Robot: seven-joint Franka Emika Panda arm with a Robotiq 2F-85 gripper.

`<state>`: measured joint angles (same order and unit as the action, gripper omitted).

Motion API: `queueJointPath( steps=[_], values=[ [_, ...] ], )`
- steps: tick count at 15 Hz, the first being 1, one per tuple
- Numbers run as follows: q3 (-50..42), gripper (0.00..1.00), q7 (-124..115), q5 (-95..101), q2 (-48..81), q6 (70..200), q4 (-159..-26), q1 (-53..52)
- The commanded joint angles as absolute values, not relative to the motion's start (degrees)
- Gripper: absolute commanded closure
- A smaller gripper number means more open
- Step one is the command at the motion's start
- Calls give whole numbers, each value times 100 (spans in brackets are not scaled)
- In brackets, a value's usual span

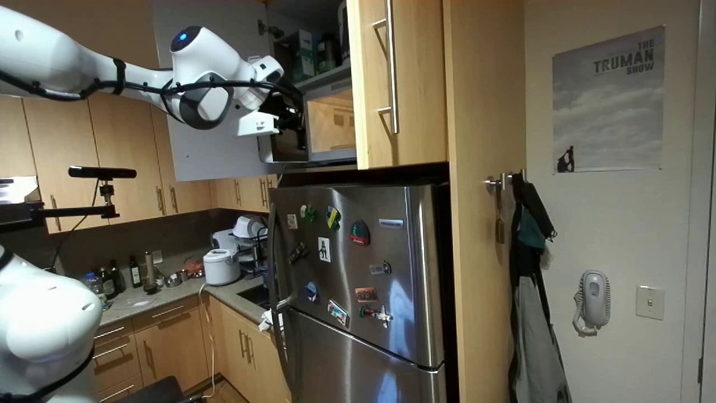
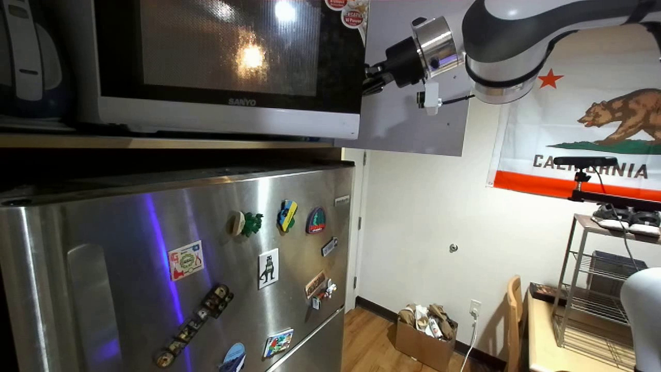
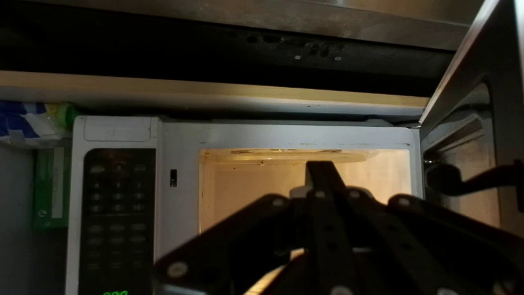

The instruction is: Open the microwave door

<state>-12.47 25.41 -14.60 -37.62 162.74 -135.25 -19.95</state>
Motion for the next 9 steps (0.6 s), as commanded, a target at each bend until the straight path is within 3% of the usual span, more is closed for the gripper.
queueJointPath(
  steps=[1, 9],
  values=[
    [-1219, 98, 2384, -1303, -3977, 16162, -13649, -1996],
    [-1225, 99, 2378, -1284, -4168, 16047, -13710, -1995]
  ],
)
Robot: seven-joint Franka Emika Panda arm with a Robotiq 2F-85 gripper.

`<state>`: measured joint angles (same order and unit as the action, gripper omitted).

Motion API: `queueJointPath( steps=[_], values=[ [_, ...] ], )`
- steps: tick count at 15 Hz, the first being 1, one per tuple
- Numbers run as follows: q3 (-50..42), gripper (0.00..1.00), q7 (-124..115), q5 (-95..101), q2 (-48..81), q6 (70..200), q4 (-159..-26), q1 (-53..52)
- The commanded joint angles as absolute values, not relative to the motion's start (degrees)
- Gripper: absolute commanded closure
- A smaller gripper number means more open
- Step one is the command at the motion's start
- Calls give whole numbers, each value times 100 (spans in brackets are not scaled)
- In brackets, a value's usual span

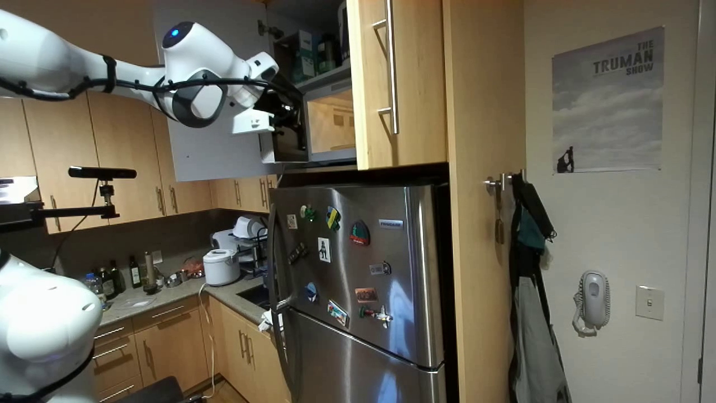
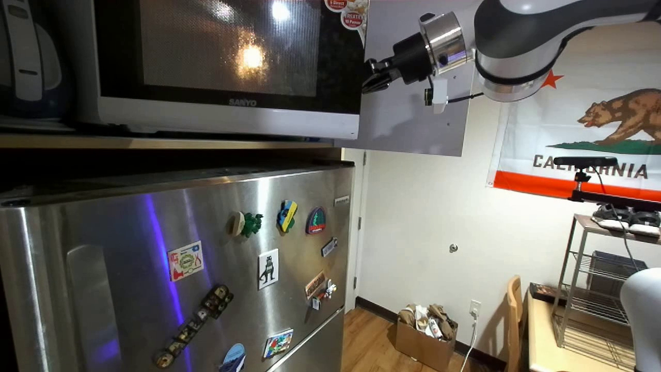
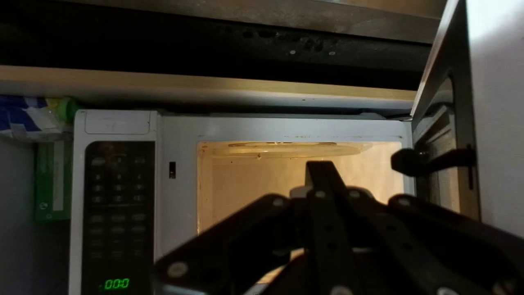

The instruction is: Open the microwave door

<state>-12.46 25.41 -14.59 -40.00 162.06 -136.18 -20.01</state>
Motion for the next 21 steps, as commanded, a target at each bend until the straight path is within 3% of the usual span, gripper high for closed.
queueJointPath(
  steps=[1, 21],
  values=[
    [-1227, 99, 2384, -1280, -4183, 15994, -13717, -1994],
    [-1331, 98, 2317, -1029, -4490, 16073, -13943, -1759]
  ],
)
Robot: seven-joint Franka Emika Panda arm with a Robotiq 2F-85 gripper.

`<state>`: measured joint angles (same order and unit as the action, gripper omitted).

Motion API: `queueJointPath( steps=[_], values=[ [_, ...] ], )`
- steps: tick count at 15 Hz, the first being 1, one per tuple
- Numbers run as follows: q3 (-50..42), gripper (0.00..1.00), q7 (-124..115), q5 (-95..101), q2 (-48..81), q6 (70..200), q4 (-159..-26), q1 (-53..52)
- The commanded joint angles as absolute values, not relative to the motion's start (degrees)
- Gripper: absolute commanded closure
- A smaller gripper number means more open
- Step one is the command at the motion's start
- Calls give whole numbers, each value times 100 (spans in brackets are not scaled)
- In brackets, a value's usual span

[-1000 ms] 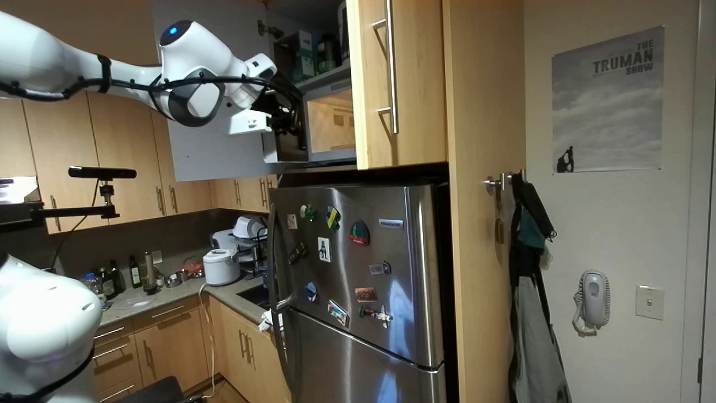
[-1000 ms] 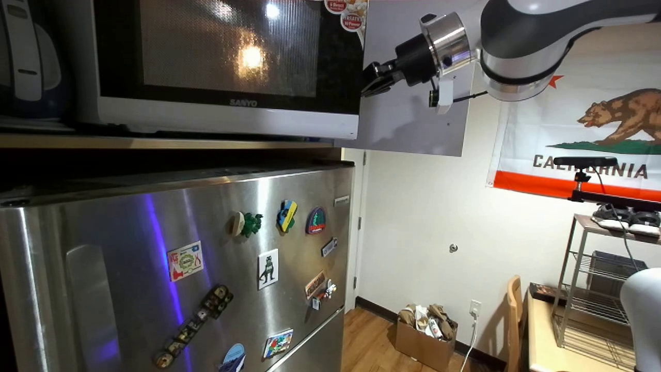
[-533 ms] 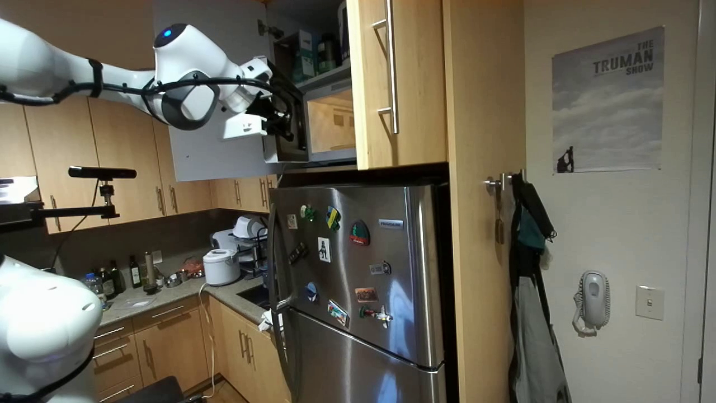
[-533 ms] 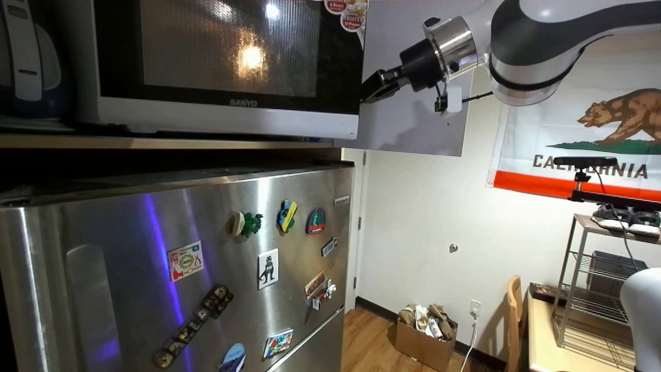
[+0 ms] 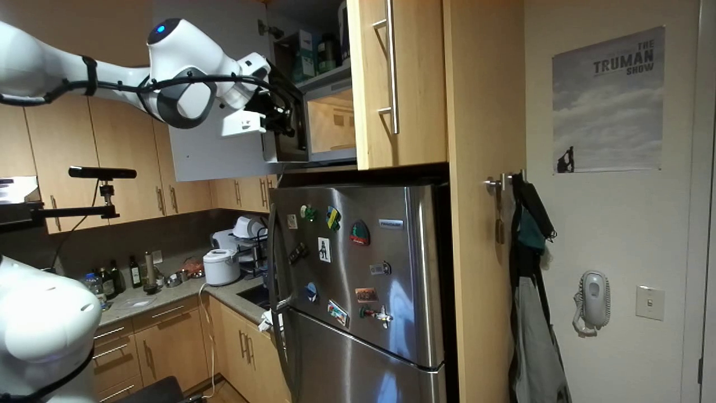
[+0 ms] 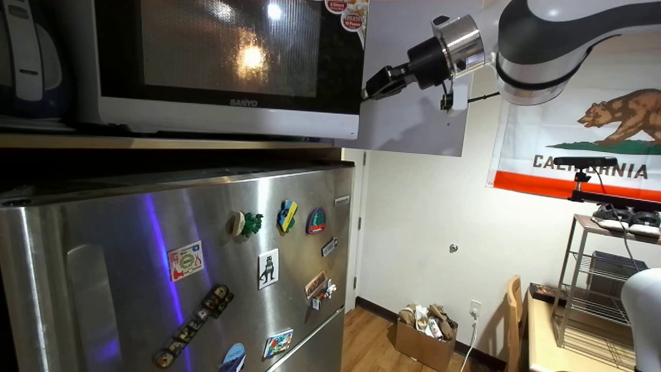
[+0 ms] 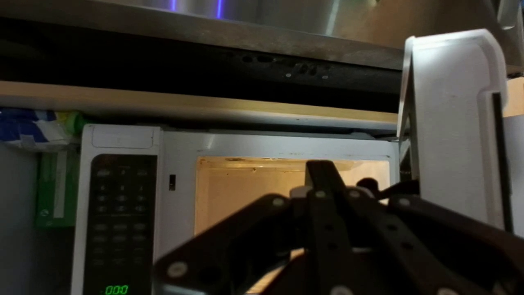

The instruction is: Open the microwave door

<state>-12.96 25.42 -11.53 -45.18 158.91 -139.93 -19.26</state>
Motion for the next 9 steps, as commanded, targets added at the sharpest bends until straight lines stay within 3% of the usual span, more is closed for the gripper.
queueJointPath(
  steps=[1, 9],
  values=[
    [-1359, 97, 2289, -1023, -4490, 16110, -13938, -1701],
    [-1173, 97, 1858, -488, -4519, 15954, -14077, -666]
  ],
)
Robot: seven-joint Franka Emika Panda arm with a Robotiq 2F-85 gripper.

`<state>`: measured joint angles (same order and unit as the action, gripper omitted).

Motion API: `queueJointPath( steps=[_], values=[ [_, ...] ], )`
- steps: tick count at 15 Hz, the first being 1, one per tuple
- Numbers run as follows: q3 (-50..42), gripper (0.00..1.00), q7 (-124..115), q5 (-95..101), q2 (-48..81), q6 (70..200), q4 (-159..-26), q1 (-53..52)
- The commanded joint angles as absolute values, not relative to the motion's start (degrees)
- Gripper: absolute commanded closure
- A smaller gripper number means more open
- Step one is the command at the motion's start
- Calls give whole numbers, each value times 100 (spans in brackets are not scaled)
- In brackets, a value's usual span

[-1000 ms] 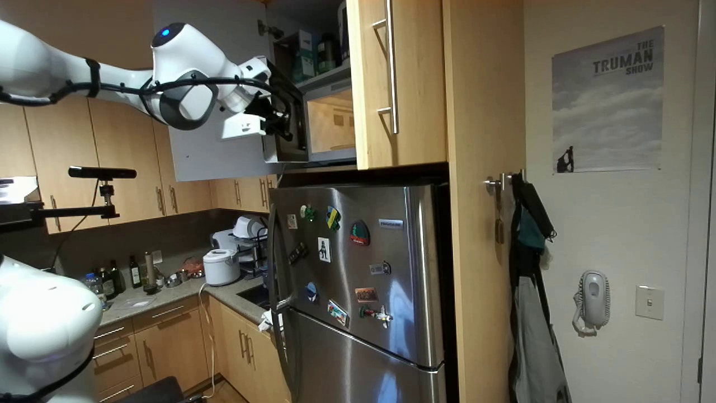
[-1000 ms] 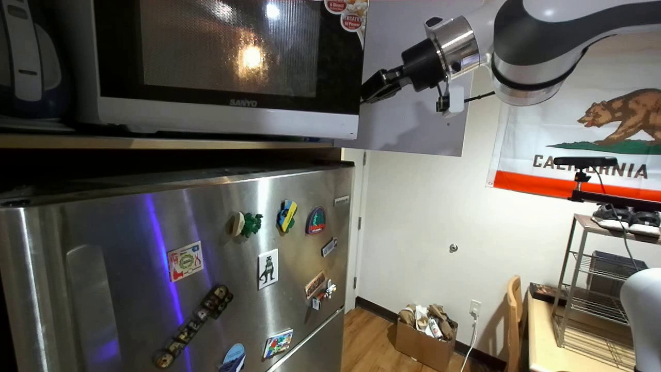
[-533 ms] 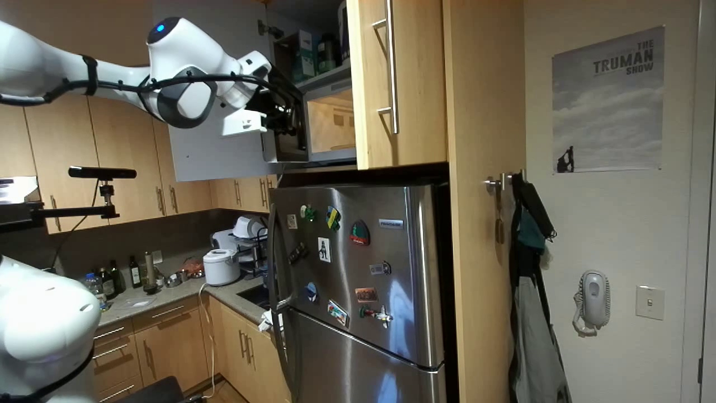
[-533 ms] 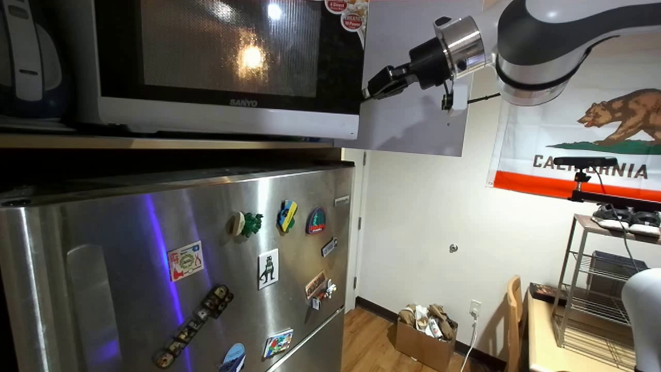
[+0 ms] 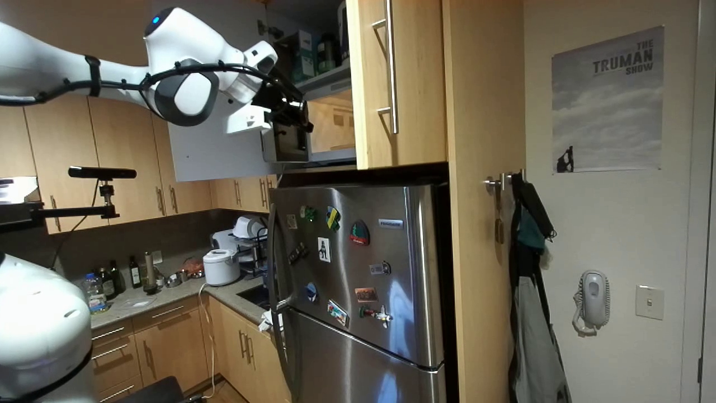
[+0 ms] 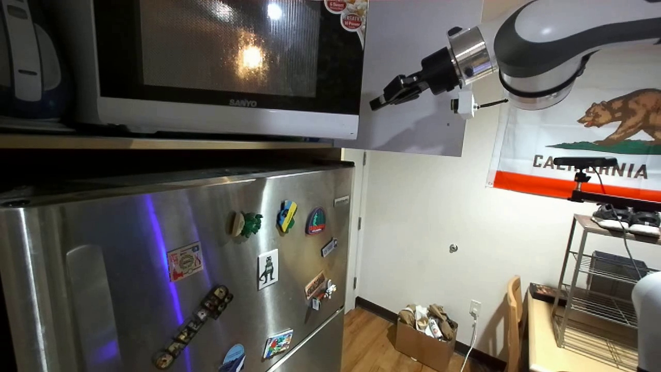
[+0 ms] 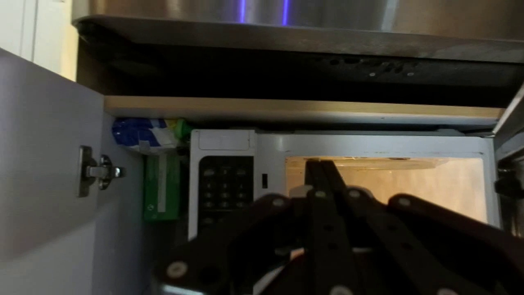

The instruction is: Open the microwave door

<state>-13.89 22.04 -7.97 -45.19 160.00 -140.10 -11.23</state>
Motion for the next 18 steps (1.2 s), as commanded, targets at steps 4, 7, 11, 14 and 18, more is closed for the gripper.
queueJointPath(
  steps=[4, 7, 11, 14, 18],
  values=[
    [-1123, 97, 1736, -243, -4518, 15454, -14065, -453],
    [-1066, 97, 1777, -148, -4482, 14950, -14051, -406],
    [-971, 98, 1796, -36, -4435, 14354, -14002, -357],
    [-940, 97, 1842, 25, -4422, 13931, -13964, -344],
    [-933, 98, 1921, 40, -4440, 13392, -13924, -388]
  ],
)
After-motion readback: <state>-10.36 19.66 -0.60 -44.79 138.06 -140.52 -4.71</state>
